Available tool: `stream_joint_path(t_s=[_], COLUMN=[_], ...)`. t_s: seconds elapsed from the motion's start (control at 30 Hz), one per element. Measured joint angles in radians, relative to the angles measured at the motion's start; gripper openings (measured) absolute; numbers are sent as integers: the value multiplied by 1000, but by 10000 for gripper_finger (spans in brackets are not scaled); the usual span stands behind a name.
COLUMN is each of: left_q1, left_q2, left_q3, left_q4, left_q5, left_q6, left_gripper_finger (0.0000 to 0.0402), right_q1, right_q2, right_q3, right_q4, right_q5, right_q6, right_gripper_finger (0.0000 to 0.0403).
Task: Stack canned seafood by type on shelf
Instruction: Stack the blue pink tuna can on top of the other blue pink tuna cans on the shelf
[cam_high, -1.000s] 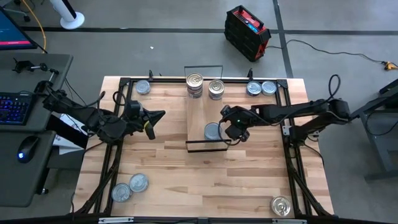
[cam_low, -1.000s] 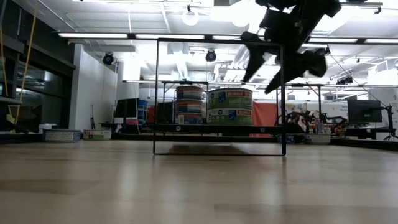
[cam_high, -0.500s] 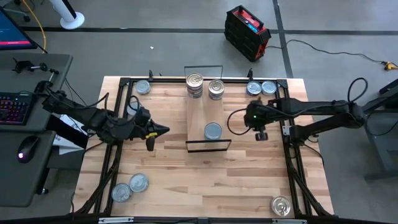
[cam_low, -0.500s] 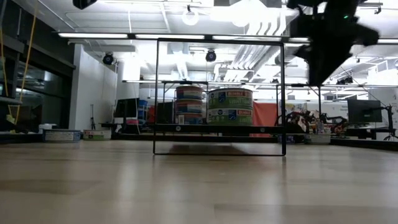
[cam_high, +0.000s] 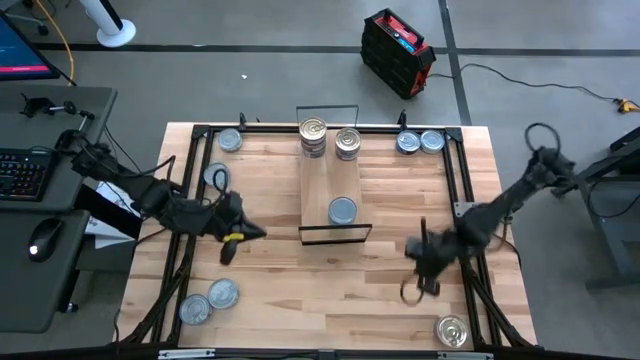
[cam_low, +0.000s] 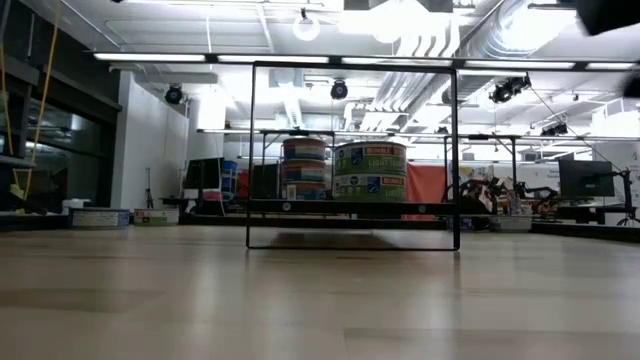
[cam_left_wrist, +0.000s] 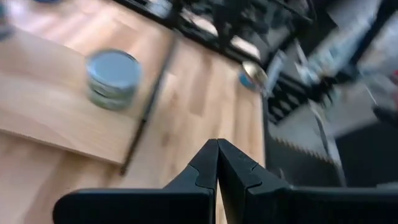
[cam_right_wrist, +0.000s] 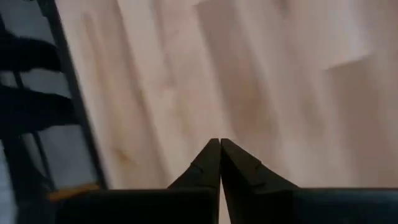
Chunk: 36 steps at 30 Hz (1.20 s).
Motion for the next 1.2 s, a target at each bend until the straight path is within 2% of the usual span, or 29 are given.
stream_joint_path(t_s=[0.07,0.17,0.3,0.43,0.5,0.63,0.73,0.97,1.2], left_q1=[-38,-108,-195,-230,-236,-240,-242,-227,-200], left_q2=[0,-1,0,37,77,210,325,567,722], left_q3=[-6,-67,-239,-411,-443,-431,-386,-301,-207], left_q4=[7,97,412,756,799,803,816,929,947], left_q5=[40,95,151,156,151,152,152,123,62], left_q6=[21,41,3,-71,-99,-97,-60,-2,1], left_gripper_finger=[0,0,0,0,0,0,0,0,0], right_q1=[66,120,153,199,223,266,279,259,192], right_q2=[96,259,450,557,593,632,634,679,767], right_q3=[59,177,352,462,477,455,439,437,440], right_q4=[-2,-24,-159,-234,-232,-235,-235,-251,-234], right_q5=[2,-73,-259,-416,-499,-644,-644,-503,-554], right_q6=[141,211,194,185,204,236,244,217,104], right_gripper_finger=[0,0,0,0,0,0,0,0,0])
